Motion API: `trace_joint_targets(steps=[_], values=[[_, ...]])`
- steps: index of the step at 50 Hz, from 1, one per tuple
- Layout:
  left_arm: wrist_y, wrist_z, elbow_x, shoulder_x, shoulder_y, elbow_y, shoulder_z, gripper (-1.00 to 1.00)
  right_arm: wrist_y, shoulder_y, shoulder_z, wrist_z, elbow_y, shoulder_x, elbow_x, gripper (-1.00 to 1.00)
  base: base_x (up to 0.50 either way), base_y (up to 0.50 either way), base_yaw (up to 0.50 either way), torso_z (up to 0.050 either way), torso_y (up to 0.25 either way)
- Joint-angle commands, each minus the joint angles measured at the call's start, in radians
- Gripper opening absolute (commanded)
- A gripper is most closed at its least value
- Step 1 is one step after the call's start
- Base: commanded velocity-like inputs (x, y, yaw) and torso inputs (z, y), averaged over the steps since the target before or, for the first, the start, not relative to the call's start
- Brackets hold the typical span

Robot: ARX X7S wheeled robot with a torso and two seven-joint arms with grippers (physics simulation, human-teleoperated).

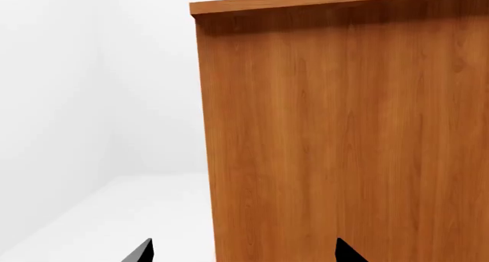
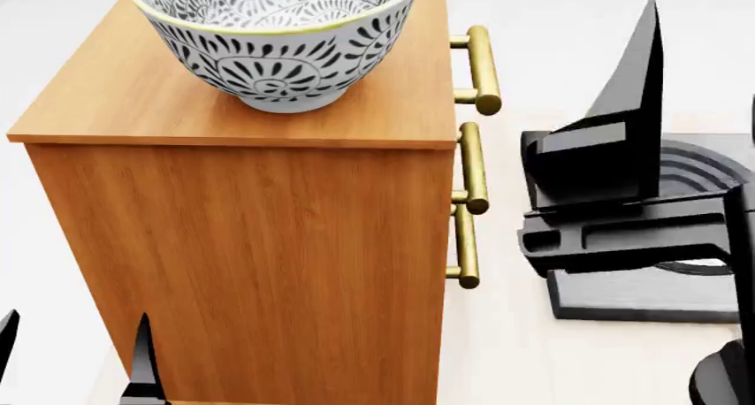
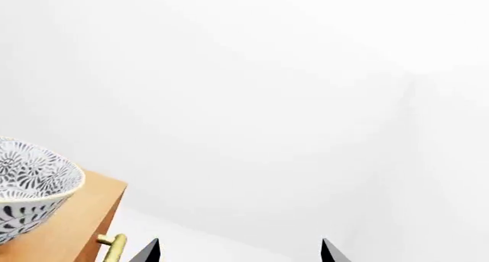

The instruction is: Put the bowl on the top of the cabinet.

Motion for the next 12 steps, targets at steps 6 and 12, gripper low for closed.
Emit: trace_joint_targets(steps=[6,12], values=[[-0.001,-0.008,-0.003,-0.004,-0.003,-0.001,-0.006,1.00,-0.377,-0.434,-0.216,-0.168,-0.109,0.335,-0.561,1.00,0.00,0.00,0.00,0.000,0.000],[0.005,-0.008,-0.003,-0.004,-0.005,-0.007,-0.007,1.00,-0.544,-0.588,-0.350,-0.188,-0.004,0.314,-0.738,1.00,0.00,0.00,0.00,0.000,0.000]])
